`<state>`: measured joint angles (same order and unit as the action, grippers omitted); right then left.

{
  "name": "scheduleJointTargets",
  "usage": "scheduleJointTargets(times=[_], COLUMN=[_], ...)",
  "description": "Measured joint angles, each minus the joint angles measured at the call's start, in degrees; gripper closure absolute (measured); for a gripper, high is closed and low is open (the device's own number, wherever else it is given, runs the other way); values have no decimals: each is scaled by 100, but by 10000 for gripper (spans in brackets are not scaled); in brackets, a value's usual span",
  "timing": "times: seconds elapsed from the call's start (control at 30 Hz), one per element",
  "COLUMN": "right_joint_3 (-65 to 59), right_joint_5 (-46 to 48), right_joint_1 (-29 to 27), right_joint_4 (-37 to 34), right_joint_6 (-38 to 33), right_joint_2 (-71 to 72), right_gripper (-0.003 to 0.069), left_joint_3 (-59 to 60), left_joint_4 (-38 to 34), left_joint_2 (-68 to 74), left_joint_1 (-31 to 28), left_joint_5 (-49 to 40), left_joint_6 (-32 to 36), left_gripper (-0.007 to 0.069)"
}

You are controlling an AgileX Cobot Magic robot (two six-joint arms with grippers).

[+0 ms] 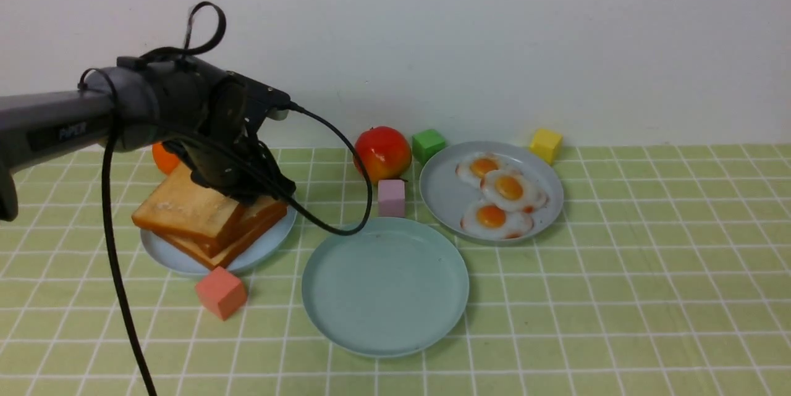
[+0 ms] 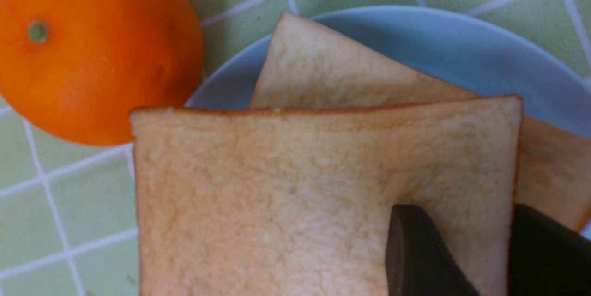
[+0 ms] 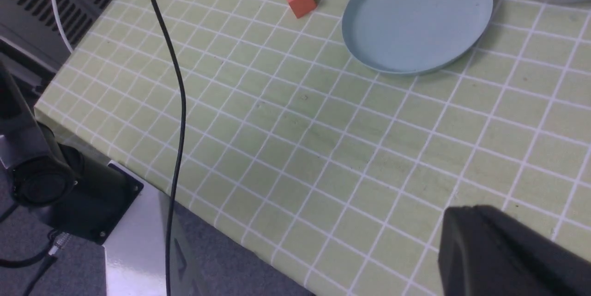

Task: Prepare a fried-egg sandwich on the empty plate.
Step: Use the left arm to grab a slice of bread, then use the left arm to put a slice of bread into the empty plate in the middle, then use the right arm to grab a fried egg

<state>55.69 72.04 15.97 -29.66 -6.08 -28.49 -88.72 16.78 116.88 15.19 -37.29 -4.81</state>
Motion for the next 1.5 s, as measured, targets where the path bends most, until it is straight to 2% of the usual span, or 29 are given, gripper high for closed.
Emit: scheduleJointTargets(times=[0.03,0.07,0.13,0.23,0.3,0.33,0.43,0.53,0.9,1.07,1.23,1.37,1.5], right_joint_3=[0,0,0,0,0,0,0,0,0,0,0,-131,-546], right_joint_5=[6,13,25,25,25,25,69,69,69,69,69,69,-308], right_joint_1=[0,0,0,0,0,0,0,0,0,0,0,0,0], right_joint_4=[15,29,83,153,340,347,391,413,390,390,390,505,517], right_joint_6=[0,0,-7,-20,-26,-26,-26,-26,-26,-26,-26,26,224], right_joint_2=[11,51,98,134,173,174,211,271,466,471,478,478,261], right_gripper=[648,648,645,645,645,645,641,638,631,627,616,599,561], left_joint_3=[19,26,26,26,20,20,121,203,237,237,237,237,136], left_joint_4=[-6,-14,-21,-38,-77,-80,-113,-93,72,-111,-343,-535,-1129], left_joint_2=[-93,-341,-741,-1156,-1346,-1352,-1283,-1071,-276,-247,-260,-411,-1030], left_joint_1=[31,126,378,847,1456,1502,2216,2643,2799,2799,2799,2799,2799], left_joint_5=[-68,-181,-292,-434,-645,-645,-709,-690,-468,-418,-427,-564,-994], left_joint_6=[0,0,0,0,0,0,7,12,12,12,-8,-12,-12], left_gripper=[417,487,559,561,558,558,558,558,552,456,287,236,244])
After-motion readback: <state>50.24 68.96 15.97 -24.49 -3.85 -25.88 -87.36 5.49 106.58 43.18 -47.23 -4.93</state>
